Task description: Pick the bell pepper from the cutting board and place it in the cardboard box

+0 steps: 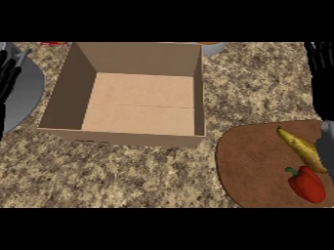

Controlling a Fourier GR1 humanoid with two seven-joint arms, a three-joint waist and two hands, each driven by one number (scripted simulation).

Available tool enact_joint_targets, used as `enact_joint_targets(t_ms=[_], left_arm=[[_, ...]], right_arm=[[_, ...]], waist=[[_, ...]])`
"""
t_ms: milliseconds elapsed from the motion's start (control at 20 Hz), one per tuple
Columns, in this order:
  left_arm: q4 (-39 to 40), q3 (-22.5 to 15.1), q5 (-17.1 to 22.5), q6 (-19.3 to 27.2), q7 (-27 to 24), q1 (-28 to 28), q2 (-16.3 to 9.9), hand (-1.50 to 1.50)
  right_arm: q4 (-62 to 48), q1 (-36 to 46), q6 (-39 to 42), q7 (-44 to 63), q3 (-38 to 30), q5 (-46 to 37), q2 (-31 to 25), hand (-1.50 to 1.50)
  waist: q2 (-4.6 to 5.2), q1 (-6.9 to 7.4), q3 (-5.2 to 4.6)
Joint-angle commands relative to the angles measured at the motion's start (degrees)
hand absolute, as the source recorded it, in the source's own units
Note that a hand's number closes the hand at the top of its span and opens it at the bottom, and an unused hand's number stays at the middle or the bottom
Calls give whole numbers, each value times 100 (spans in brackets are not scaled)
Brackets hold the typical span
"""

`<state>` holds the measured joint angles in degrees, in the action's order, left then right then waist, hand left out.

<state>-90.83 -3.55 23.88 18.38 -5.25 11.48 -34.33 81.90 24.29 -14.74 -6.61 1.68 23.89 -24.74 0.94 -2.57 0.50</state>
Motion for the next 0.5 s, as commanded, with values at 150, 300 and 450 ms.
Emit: enact_joint_targets(t_ms=[150, 300, 450], left_arm=[[-143, -1062, -445, -447, 409, 80, 115, 0], [95, -1107, -385, -443, 399, -229, 196, 0], [-26, -1479, -527, -680, 437, -248, 210, 0]], right_arm=[[354, -1888, 807, 27, 923, -553, -411, -150], [802, -1229, -184, -910, -540, 620, 642, -150], [16, -2411, 278, -931, 1139, -2764, -1928, -150]], waist=[[-119, -140, -44], [-493, -924, 241], [-87, -520, -90]])
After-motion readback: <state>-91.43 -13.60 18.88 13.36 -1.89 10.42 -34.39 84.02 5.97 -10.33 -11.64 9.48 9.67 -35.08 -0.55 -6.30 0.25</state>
